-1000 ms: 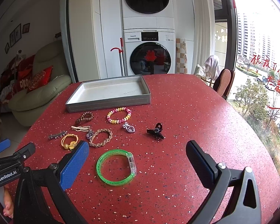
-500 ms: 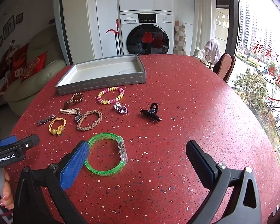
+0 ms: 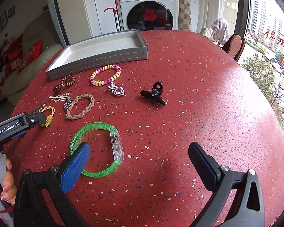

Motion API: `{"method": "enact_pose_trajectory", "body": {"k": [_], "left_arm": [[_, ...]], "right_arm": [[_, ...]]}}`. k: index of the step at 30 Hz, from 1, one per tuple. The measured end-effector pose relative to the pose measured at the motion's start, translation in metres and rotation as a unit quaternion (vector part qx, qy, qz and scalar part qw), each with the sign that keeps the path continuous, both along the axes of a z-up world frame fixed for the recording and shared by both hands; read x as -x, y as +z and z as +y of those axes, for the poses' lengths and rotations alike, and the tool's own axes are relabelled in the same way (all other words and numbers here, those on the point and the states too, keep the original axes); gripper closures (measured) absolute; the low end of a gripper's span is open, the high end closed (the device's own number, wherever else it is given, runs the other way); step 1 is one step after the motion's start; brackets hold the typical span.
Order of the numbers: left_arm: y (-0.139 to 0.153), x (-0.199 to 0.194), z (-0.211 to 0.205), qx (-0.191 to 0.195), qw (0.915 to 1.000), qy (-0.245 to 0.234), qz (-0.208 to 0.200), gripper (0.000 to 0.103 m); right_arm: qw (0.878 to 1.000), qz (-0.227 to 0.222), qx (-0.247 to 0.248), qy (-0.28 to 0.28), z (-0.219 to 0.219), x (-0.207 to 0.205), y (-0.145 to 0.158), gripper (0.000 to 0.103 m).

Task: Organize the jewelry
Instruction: 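Grasp the yellow cord bracelet with the left tool while the right tool grasps the green bangle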

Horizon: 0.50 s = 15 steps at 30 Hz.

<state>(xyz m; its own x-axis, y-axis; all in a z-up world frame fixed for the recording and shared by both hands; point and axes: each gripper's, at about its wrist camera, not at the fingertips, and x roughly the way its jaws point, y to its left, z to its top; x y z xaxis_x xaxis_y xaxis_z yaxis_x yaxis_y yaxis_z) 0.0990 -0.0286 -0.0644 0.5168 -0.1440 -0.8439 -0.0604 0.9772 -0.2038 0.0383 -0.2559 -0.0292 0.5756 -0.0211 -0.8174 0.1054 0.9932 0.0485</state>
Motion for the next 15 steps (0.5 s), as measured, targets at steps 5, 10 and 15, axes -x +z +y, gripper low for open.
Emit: {"method": "enact_pose_trajectory", "body": {"k": [5, 10, 15], "left_arm": [[0.000, -0.004, -0.016, -0.042, 0.9989, -0.012, -0.013, 0.022], [0.003, -0.003, -0.020, -0.066, 0.9960, -0.051, -0.033, 0.065], [0.010, 0.006, -0.006, -0.025, 0.9951, -0.086, -0.042, 0.065]], "right_arm": [[0.999, 0.032, 0.015, 0.020, 0.011, -0.010, -0.014, 0.022], [0.998, 0.025, 0.034, 0.039, 0.020, -0.007, -0.009, 0.055], [0.999, 0.025, 0.006, 0.035, 0.013, -0.006, -0.006, 0.092]]}}
